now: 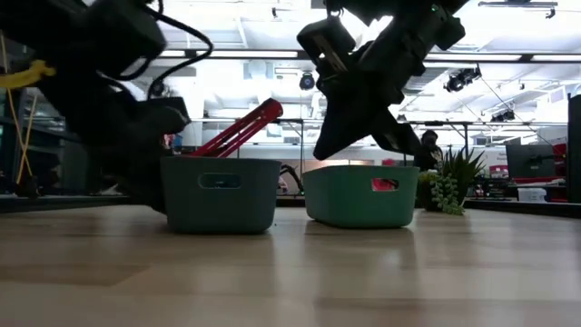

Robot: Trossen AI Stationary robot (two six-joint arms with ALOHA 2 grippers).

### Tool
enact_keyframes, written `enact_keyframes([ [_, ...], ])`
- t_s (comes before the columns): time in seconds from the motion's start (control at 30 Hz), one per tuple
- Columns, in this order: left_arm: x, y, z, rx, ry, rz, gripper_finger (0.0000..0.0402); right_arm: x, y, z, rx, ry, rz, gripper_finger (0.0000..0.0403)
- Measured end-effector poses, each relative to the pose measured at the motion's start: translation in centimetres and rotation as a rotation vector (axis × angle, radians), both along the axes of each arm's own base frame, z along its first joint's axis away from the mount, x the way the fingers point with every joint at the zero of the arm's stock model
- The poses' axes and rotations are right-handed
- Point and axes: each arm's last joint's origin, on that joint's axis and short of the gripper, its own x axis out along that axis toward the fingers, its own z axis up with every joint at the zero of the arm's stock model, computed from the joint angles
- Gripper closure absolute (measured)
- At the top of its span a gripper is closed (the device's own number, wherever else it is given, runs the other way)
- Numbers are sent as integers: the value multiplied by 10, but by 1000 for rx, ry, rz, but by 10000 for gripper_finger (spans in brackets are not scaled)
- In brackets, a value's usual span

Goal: Sort batteries
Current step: Adjust the bins and align them on the table, then return to Home Position

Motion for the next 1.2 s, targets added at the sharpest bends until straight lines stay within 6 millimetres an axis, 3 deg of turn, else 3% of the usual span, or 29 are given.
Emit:
enact_keyframes([
  [0.3,11,19,9,-39,-34,-92,401,-1,-1,4,-39,1,39,403],
  [0.4,6,17,22,-94,-40,-179,401,-4,-3,27,-127,-16,56,403],
  [0.5,-6,12,49,-99,-106,-227,401,-14,-7,53,-242,-24,45,403],
  [0.67,-34,3,104,-56,-370,-248,401,-40,-15,96,-368,-107,-5,403],
  [0.73,-50,1,115,-37,-499,-273,401,-51,-17,111,-386,-140,-30,403],
  [0.8,-65,2,111,-40,-610,-295,401,-61,-20,123,-401,-172,-56,403],
  [1.03,-109,23,73,-86,-994,-300,401,-87,-25,153,-403,-283,-131,403],
  [1.2,-114,31,76,-2,-1039,-359,401,-99,-22,159,-388,-279,-122,403],
])
